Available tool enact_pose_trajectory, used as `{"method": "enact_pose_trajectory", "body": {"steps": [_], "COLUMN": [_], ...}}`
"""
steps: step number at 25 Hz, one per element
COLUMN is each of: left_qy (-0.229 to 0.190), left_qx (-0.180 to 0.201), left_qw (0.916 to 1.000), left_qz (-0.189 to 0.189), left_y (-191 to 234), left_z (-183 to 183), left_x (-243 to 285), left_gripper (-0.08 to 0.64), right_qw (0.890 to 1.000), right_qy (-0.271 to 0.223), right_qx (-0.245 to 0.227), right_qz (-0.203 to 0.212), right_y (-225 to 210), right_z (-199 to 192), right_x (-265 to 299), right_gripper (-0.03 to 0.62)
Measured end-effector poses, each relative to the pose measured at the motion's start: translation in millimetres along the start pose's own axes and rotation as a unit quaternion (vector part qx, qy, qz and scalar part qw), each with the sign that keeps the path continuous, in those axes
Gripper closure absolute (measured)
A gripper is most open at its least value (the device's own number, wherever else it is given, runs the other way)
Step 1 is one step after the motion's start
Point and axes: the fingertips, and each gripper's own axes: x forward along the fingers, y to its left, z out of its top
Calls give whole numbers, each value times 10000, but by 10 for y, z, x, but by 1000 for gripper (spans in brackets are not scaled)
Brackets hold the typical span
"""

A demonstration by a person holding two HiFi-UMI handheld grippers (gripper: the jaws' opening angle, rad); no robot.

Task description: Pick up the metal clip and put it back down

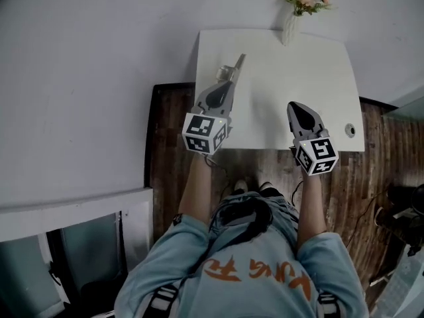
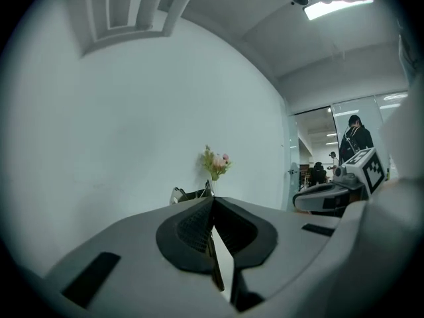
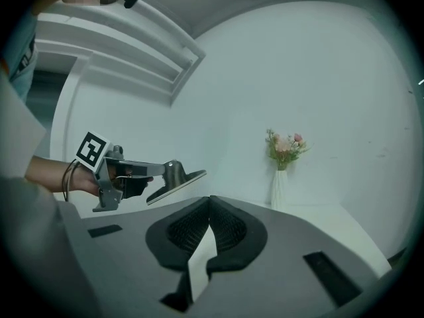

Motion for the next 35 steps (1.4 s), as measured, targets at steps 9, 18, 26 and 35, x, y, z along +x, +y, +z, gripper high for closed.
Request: {"method": "enact_pose_trajectory", "body": {"steps": [9, 18, 26, 35], "left_qy": [-309, -255, -140, -125], "left_qx": [-140, 29, 104, 70], "left_qw": [9984, 9995, 9998, 9993], "left_qz": [445, 208, -46, -355], "left_y": [-412, -829, -1150, -1504], "left_z": [356, 366, 352, 370], "left_x": [-415, -300, -91, 215], "left_gripper": [535, 535, 535, 534], "right_qw": [9976, 9958, 9942, 9920], "right_qy": [-642, -781, -815, -821], "right_qx": [-102, -121, -36, 31], "right_qz": [-243, -457, -694, -955], "right_y": [-207, -513, -846, -1226], "right_z": [488, 563, 535, 473], "right_x": [-304, -673, -922, -1189], "right_gripper": [580, 580, 580, 580]}}
